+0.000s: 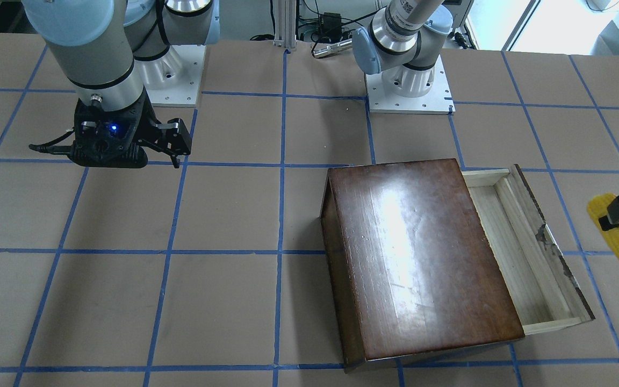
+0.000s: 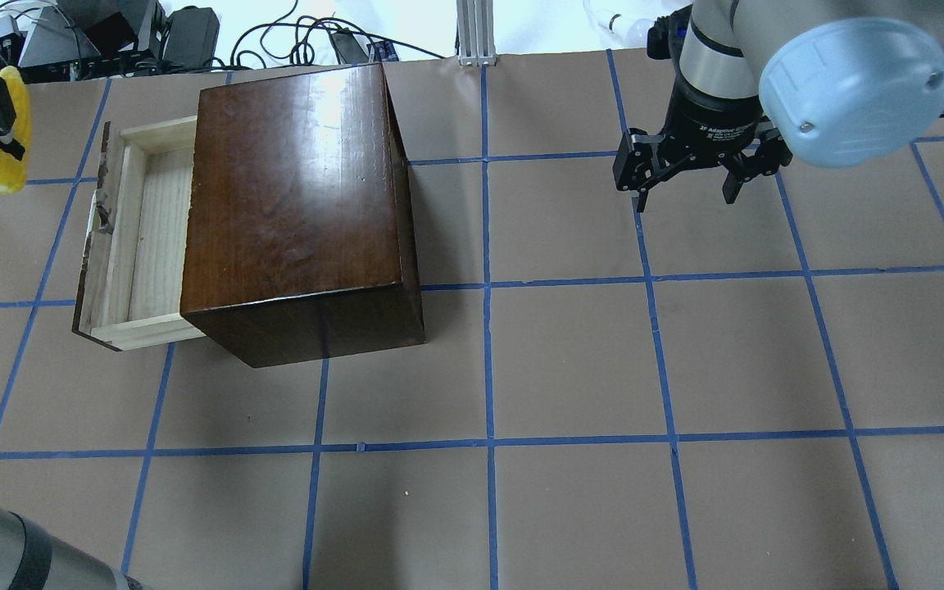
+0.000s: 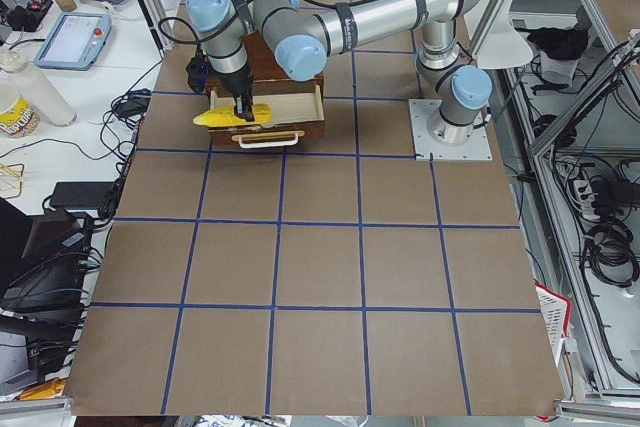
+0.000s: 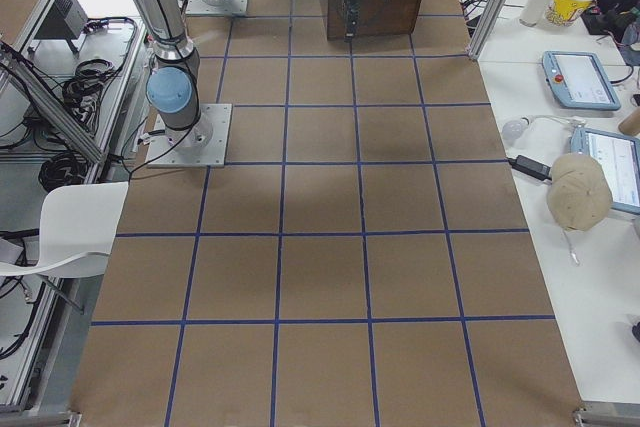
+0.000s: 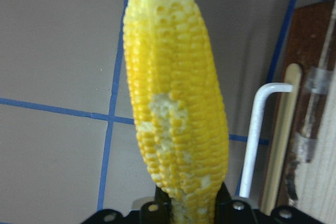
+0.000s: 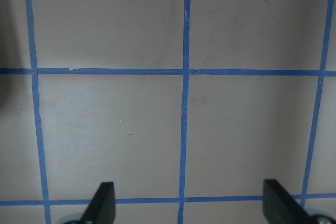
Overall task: Open drawer and put corn inside
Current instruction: 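Carry the corn over the open drawer and lower it inside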
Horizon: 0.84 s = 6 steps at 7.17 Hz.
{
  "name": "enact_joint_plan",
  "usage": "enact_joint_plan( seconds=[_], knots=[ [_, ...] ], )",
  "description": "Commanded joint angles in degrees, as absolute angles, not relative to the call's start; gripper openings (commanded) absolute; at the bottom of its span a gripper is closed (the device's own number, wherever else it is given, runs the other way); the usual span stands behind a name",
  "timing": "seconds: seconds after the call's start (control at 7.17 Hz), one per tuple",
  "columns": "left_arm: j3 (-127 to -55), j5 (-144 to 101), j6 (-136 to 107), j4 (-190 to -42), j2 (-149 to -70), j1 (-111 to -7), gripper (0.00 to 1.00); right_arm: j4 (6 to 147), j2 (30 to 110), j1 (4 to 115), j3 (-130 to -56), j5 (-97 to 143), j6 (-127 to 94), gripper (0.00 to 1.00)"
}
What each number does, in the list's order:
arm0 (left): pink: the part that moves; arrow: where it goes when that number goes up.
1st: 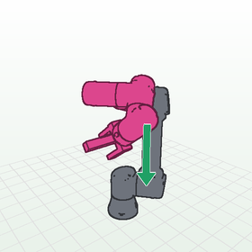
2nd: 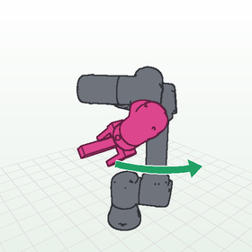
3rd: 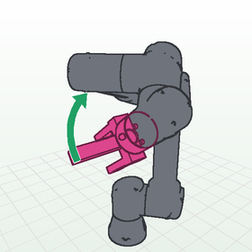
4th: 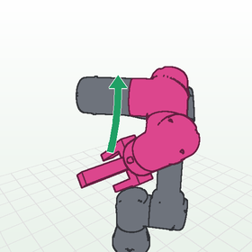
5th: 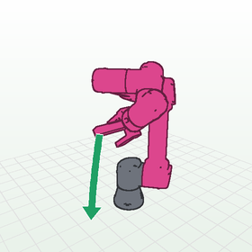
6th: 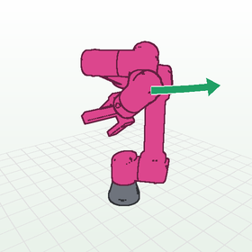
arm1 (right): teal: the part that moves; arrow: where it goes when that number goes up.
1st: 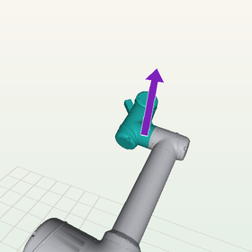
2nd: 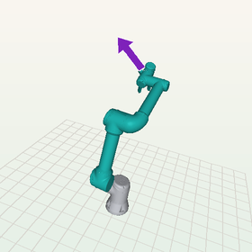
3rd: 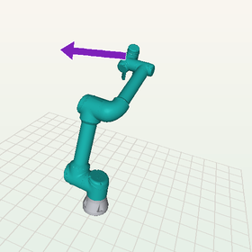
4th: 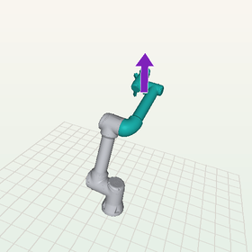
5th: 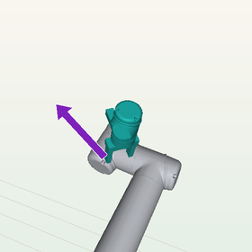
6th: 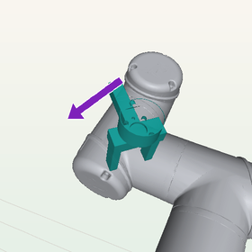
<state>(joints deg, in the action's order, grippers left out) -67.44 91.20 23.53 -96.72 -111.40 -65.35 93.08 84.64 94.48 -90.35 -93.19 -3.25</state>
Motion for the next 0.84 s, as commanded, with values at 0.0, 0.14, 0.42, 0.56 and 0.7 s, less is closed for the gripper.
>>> enact_joint_plan(
  seconds=[0.0, 0.14, 0.42, 0.56, 0.7],
  knots=[
    [-69.4, 91.0, 23.6, -97.6, -111.1, -70.5, 0.0, 93.2, 84.6, 94.5, -90.4, -93.3, -3.3, 1.0],
    [-72.0, 90.5, 23.6, -97.5, -111.3, -70.5, 0.0, 93.2, 84.6, 94.5, -90.4, -93.3, -3.3, 1.0],
    [-76.2, 90.4, 23.7, -97.1, -111.5, -70.6, 0.0, 93.1, 84.6, 94.5, -90.4, -93.3, -3.3, 1.0],
    [-76.9, 90.4, 23.6, -97.1, -112.1, -70.7, 0.0, 93.2, 84.6, 94.5, -90.4, -93.3, -3.3, 1.0],
    [-78.2, 90.3, 23.7, -96.9, -112.4, -70.7, 0.0, 93.1, 84.6, 94.5, -90.4, -93.3, -3.3, 1.0]
  ],
)
